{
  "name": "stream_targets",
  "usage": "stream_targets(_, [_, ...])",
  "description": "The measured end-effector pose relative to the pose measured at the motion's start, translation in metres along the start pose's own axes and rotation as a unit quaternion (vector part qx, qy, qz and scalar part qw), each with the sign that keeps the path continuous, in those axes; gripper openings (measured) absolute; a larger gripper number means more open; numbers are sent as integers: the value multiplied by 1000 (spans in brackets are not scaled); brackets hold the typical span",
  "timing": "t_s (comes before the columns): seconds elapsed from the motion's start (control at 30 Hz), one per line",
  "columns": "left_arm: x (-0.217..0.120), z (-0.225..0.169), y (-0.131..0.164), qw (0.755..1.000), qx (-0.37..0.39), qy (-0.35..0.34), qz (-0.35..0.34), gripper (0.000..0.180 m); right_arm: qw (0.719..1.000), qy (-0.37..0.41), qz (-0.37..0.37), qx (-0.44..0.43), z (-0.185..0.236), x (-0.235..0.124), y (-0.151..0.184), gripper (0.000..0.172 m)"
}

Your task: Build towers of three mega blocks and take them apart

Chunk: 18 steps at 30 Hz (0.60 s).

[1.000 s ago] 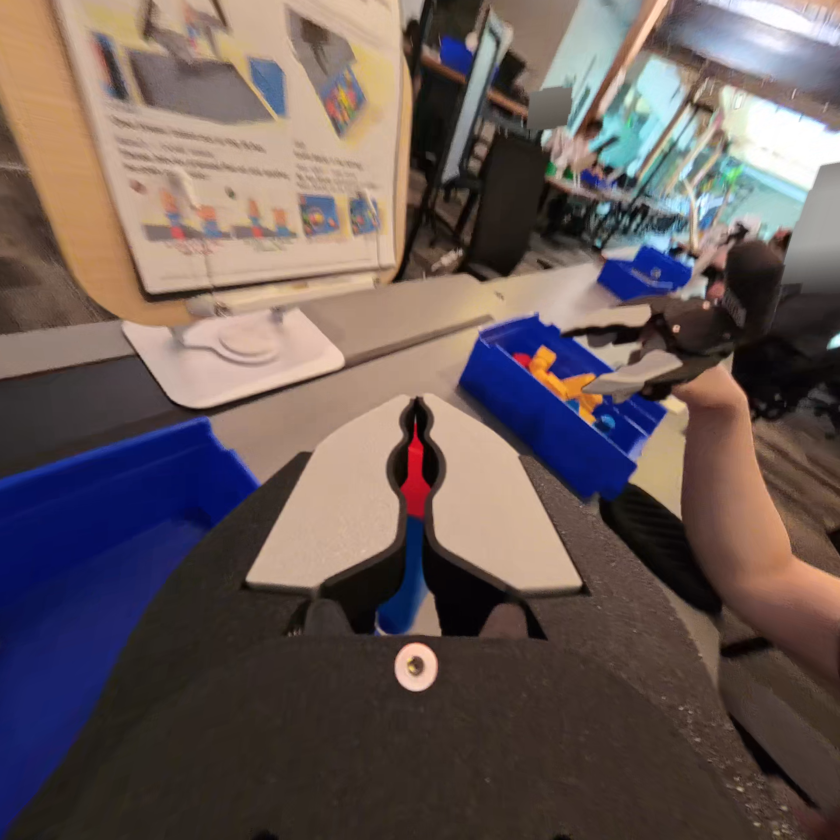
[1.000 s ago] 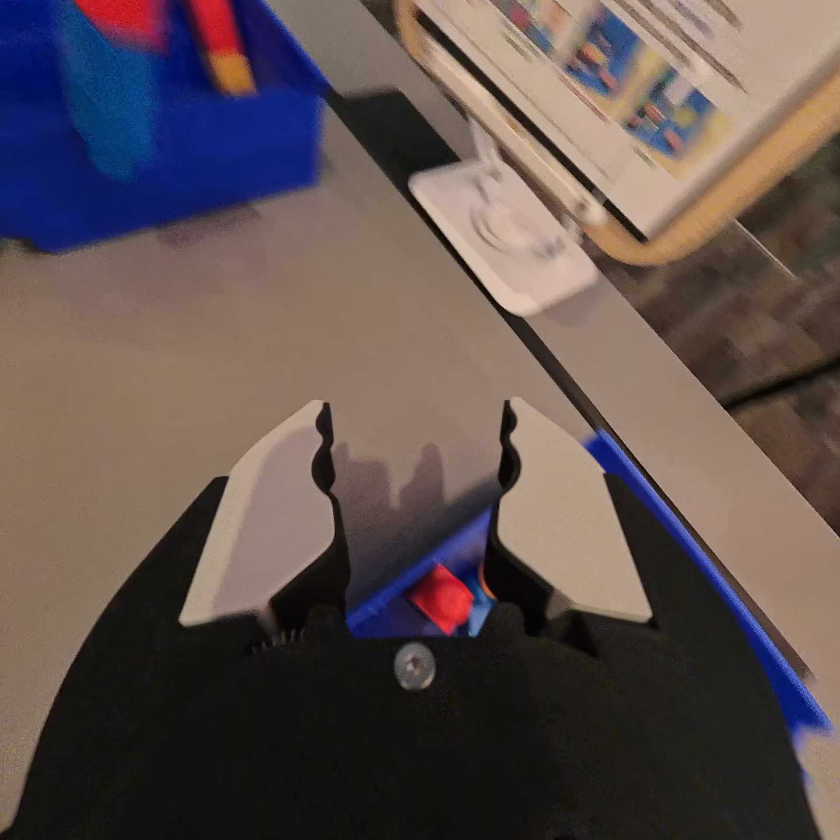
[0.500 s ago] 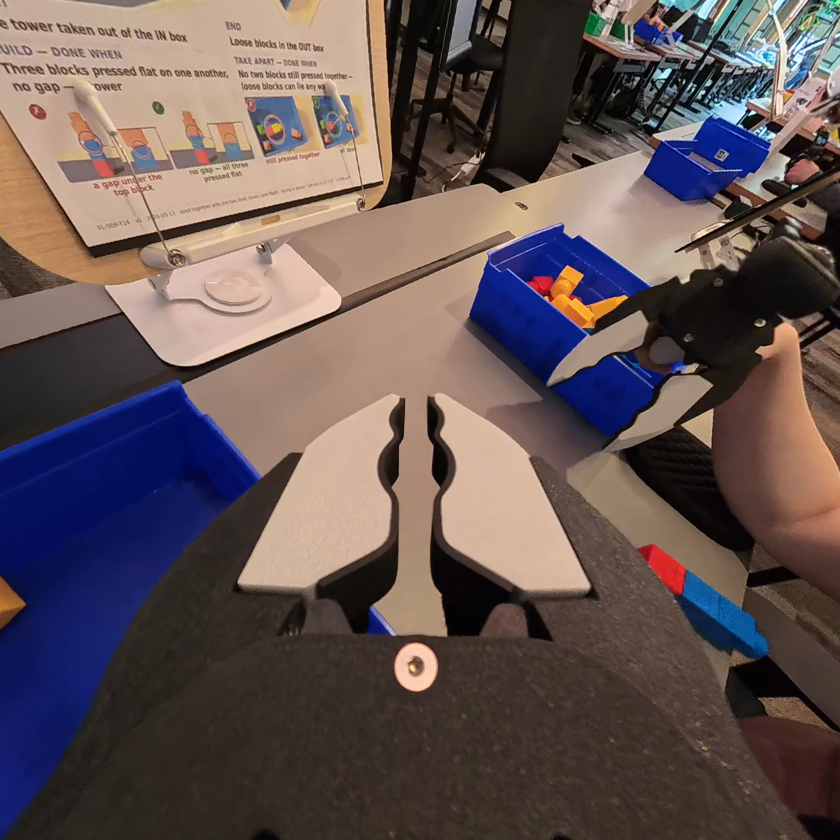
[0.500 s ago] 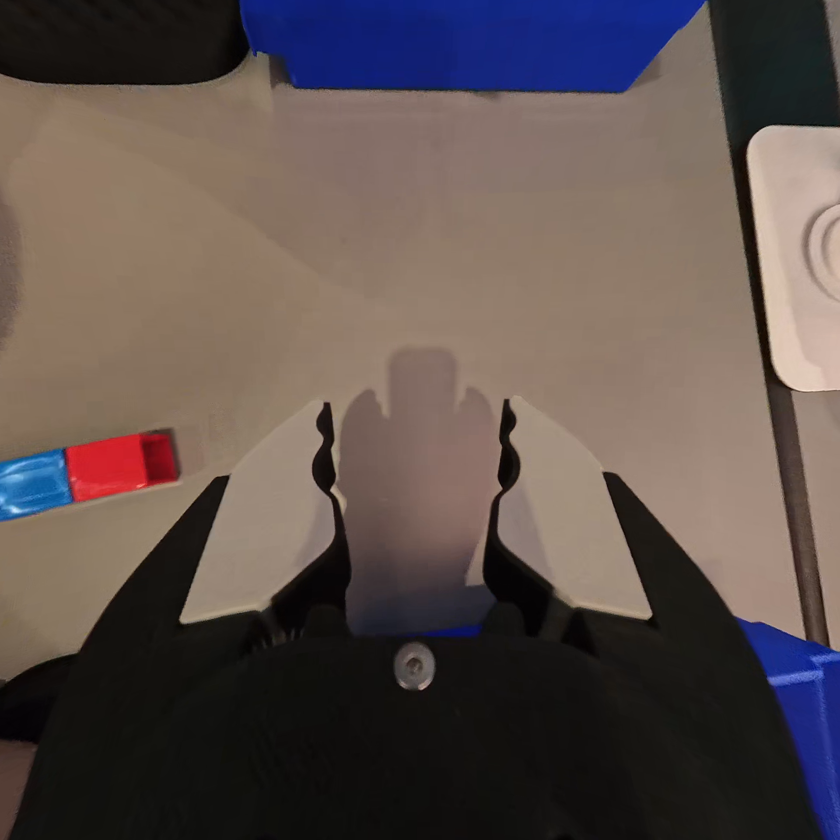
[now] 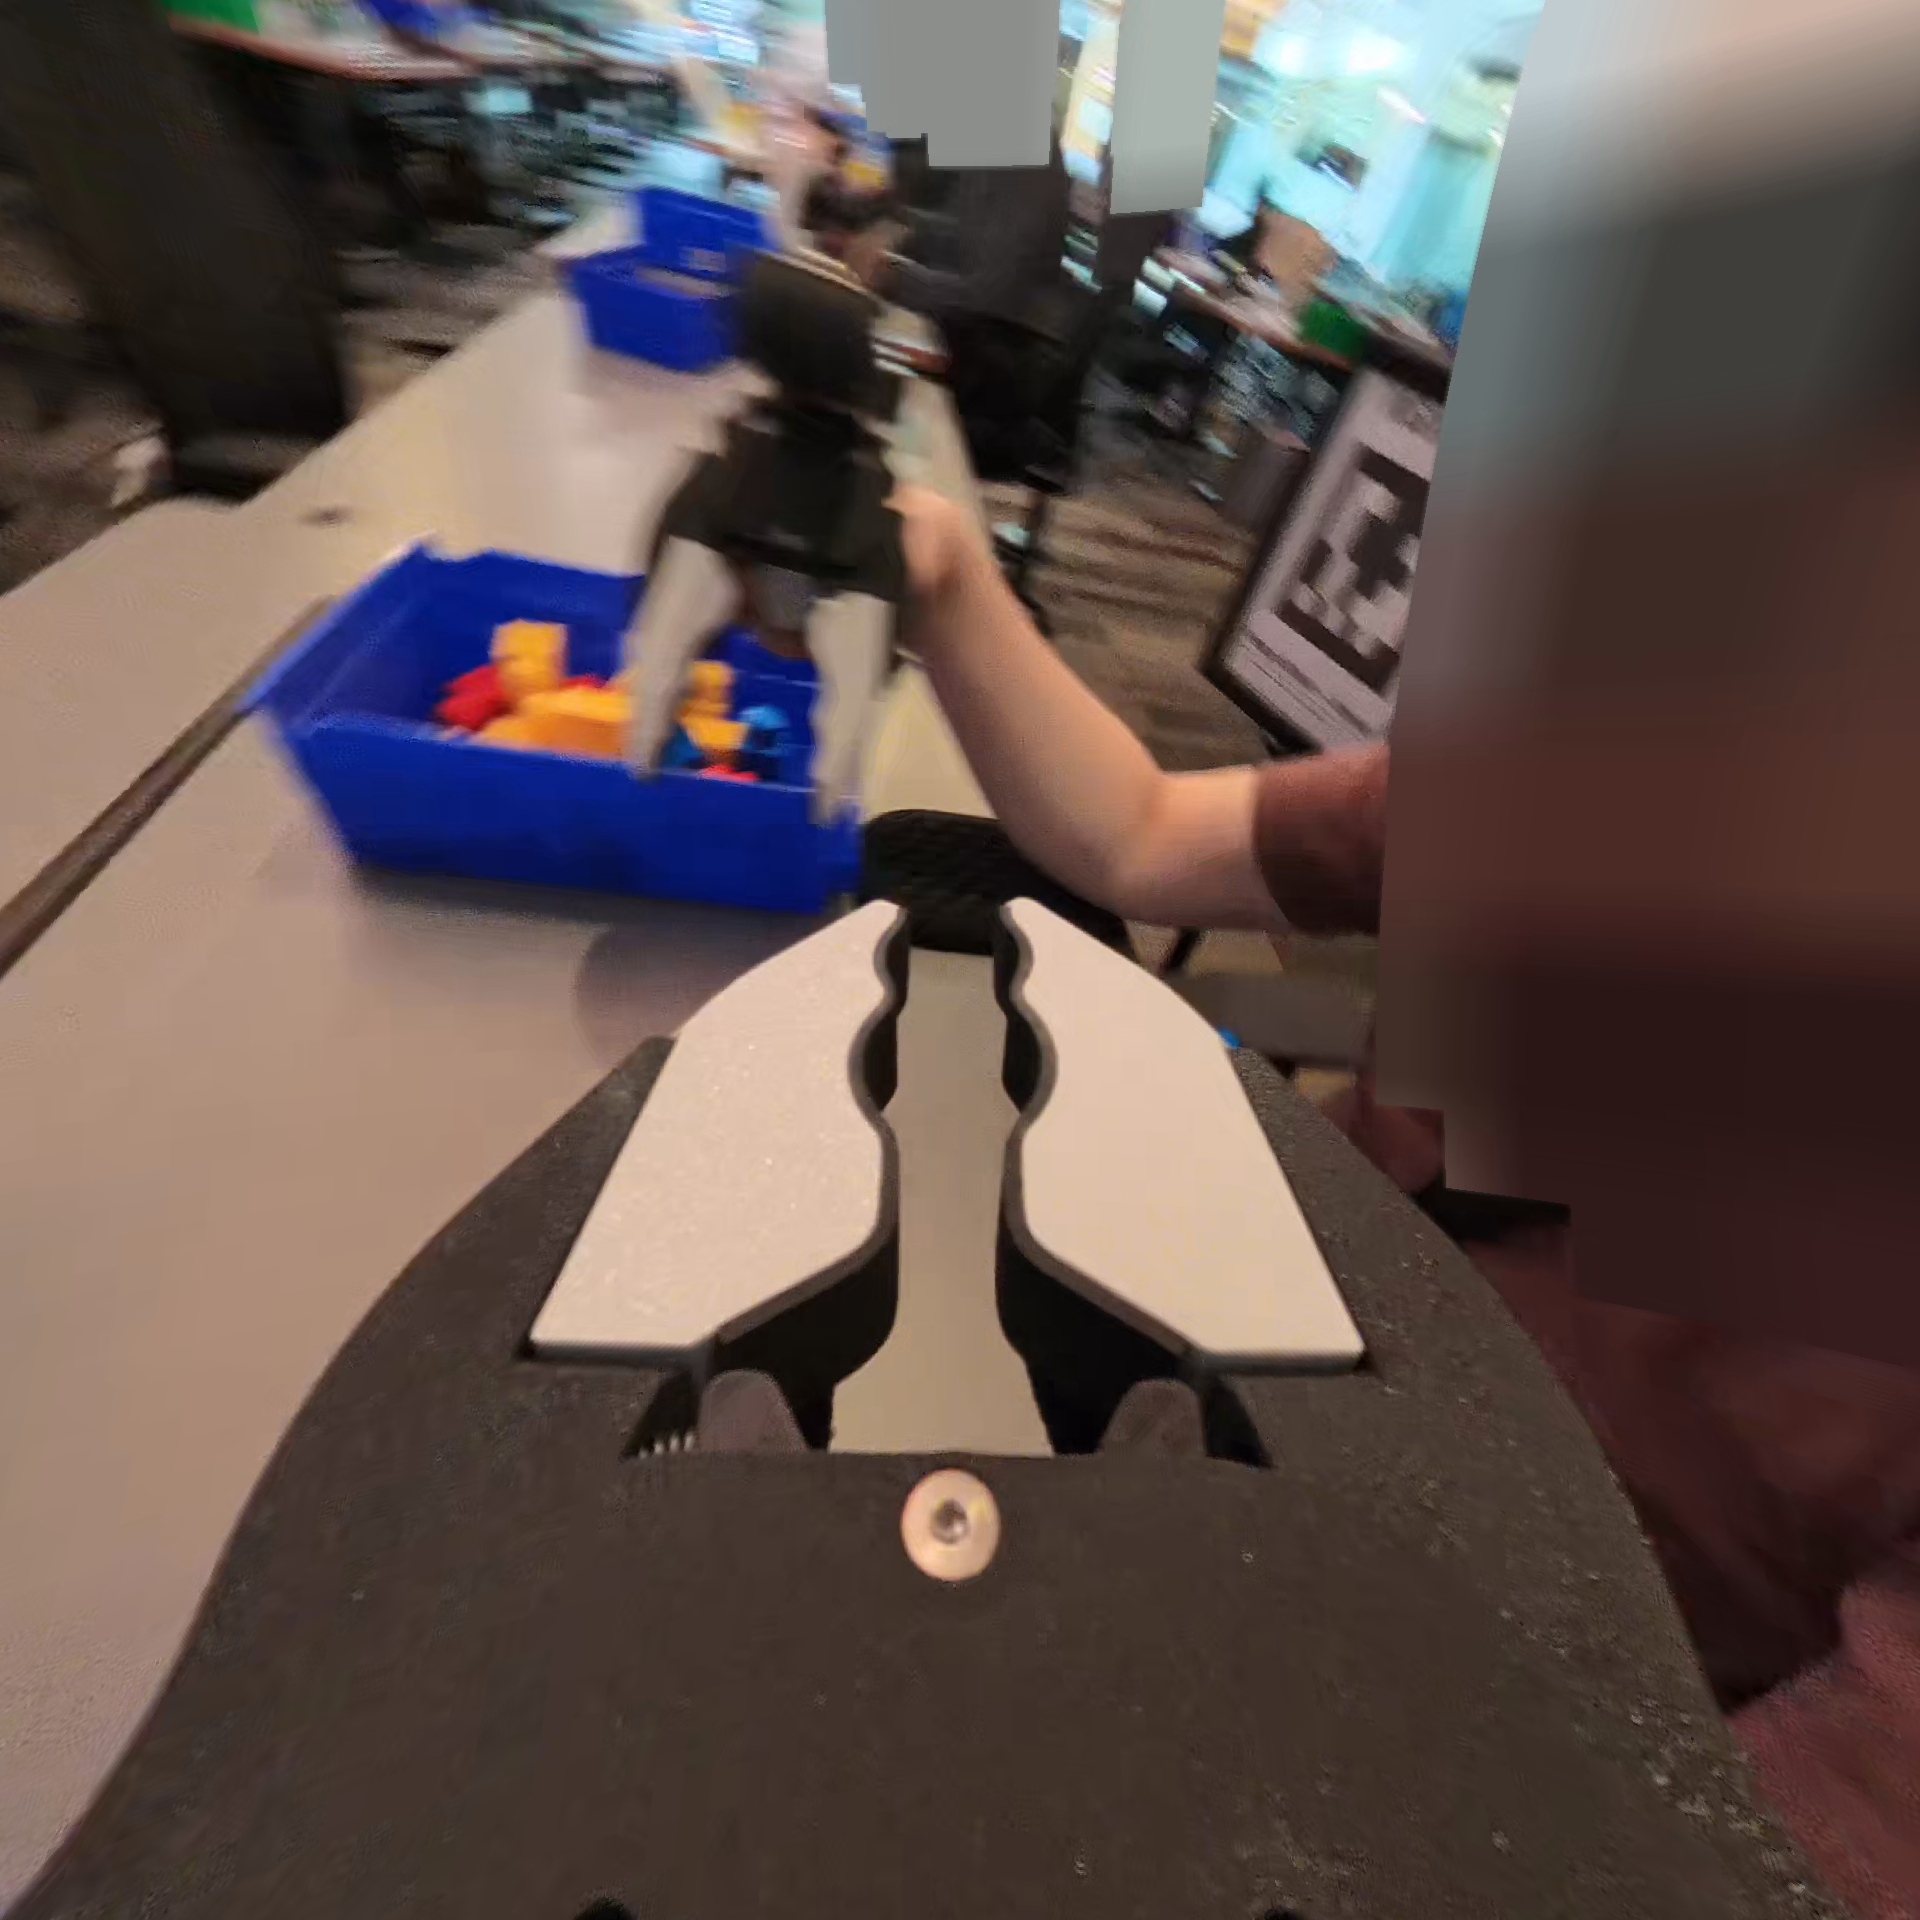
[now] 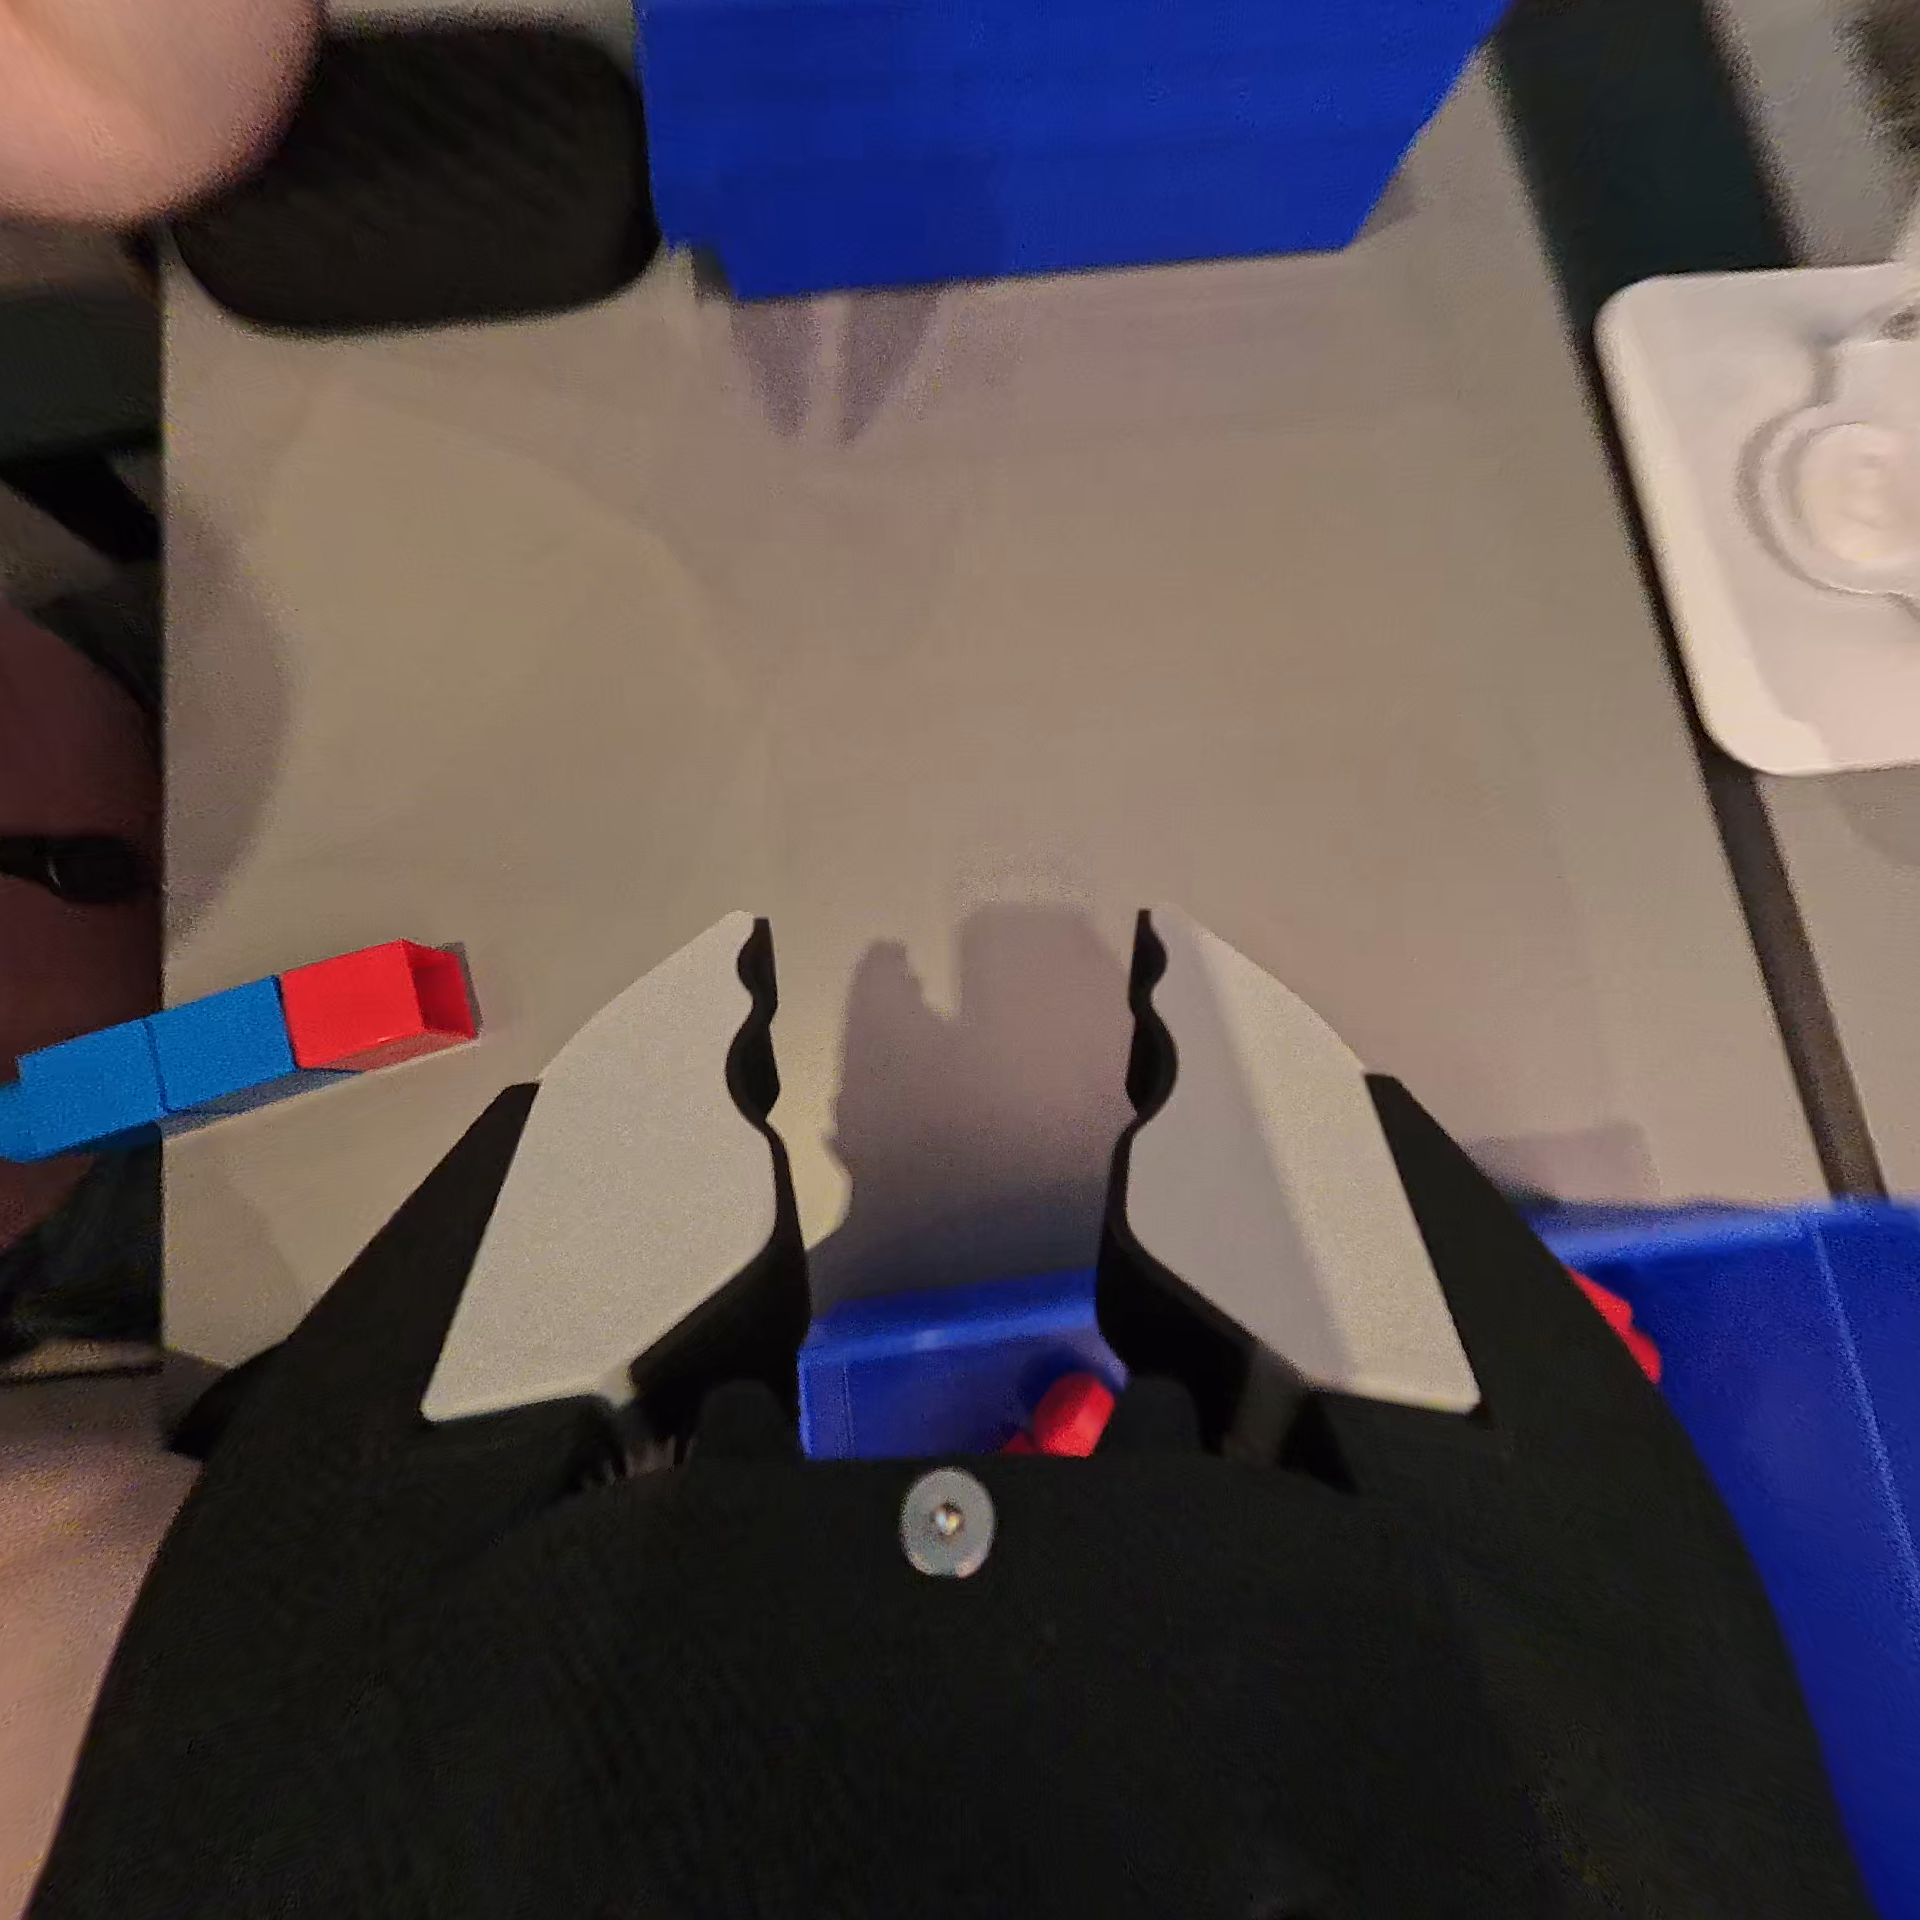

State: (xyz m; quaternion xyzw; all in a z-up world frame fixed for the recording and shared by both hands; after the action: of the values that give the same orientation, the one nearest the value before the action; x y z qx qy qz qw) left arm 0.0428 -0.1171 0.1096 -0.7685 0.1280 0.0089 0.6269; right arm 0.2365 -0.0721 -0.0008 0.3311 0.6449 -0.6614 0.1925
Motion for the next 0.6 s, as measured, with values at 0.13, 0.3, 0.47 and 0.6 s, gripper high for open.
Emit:
stream_targets(0.13, [69, -55, 28, 974, 206, 50, 83, 43, 990, 39, -102, 86, -19, -61, 19, 67])
stream_targets(0.3, [168, -98, 123, 903, 317, 164, 238, 67, 976, 54, -177, 117, -26, -97, 32, 67])
stream_targets(0.47, [212, -113, 162, 863, 309, 257, 306, 67, 978, 30, -183, 98, -20, -93, 25, 67])
stream_targets(0.6, [227, -107, 187, 811, 319, 293, 393, 67, 983, 13, -168, 79, -14, -84, 24, 68])
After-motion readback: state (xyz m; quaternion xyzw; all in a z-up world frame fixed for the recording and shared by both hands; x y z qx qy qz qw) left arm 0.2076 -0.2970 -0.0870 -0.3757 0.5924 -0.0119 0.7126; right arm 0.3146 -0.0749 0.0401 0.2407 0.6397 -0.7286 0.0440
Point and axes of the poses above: each gripper's, where its closed fingertips meet, x out along the fingers, y out of its underside, z = x × y across the jaws, the point moved 2 cm from there along -x, back along the fingers, and after that the axes turned 3 degrees about -z, right-handed, at the moved point
